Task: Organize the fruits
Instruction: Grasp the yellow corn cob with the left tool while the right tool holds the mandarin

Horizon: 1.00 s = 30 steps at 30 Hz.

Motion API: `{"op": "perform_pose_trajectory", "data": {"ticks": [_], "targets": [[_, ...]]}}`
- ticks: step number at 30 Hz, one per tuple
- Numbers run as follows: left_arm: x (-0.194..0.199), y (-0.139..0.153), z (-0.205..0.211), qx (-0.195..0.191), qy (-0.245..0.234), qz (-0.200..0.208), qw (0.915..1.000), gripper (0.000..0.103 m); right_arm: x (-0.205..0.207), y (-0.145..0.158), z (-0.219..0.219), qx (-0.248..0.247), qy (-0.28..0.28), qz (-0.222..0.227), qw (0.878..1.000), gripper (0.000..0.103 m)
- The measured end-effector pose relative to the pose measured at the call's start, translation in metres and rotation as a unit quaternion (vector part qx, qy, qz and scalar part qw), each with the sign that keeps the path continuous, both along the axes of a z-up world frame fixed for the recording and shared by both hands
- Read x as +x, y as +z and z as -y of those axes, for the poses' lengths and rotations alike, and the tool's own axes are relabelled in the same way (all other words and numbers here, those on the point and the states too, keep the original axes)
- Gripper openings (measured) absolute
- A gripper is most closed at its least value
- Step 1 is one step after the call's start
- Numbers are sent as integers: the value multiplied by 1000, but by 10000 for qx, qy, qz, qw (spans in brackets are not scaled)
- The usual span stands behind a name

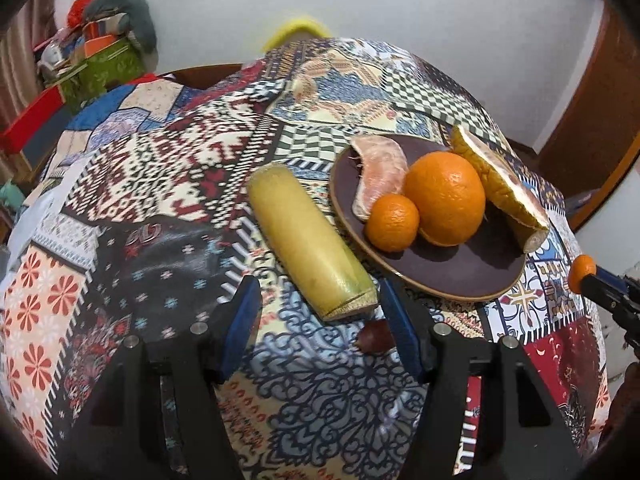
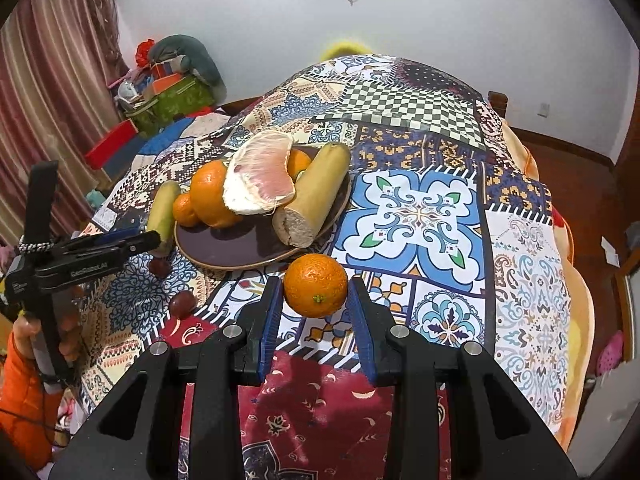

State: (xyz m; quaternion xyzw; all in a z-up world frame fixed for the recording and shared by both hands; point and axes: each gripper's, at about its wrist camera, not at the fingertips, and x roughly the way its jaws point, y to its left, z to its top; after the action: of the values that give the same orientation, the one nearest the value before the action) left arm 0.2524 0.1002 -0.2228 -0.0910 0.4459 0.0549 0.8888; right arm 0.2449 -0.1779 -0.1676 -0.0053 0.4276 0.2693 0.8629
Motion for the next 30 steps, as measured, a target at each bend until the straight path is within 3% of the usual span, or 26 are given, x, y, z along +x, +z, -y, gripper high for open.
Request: {"op": "perform_pose_trajectory", "data": {"ticks": [4,8,14,25,26,27,30], "targets": [[0,-2,-6,-202,83,-32,9998,63,2,-1,-2,24,21,-25,10000,31],[11,-7,2,-162,16,-88,9998,61,0,-2,-3,59,31,-56,10000,31],[20,-11,8,-169,-41,-170,9997,41,0,-1,-1,24,25,-42,10000,31],[-13,4,-12,84,108,-29,9999,31,-4,4,0,61,15,-2,10000,31],[-18,5,-16,103,100,-58,9999,23,-5,5,-1,74,26,-5,10000,31],[-25,5,-19,110,75,-116,9998,7,-5,5,-2,82,31,-5,10000,31],[-38,5,-26,102,-12,-236,9997,2,-8,6,-6,105,76,-1,9999,31]]}}
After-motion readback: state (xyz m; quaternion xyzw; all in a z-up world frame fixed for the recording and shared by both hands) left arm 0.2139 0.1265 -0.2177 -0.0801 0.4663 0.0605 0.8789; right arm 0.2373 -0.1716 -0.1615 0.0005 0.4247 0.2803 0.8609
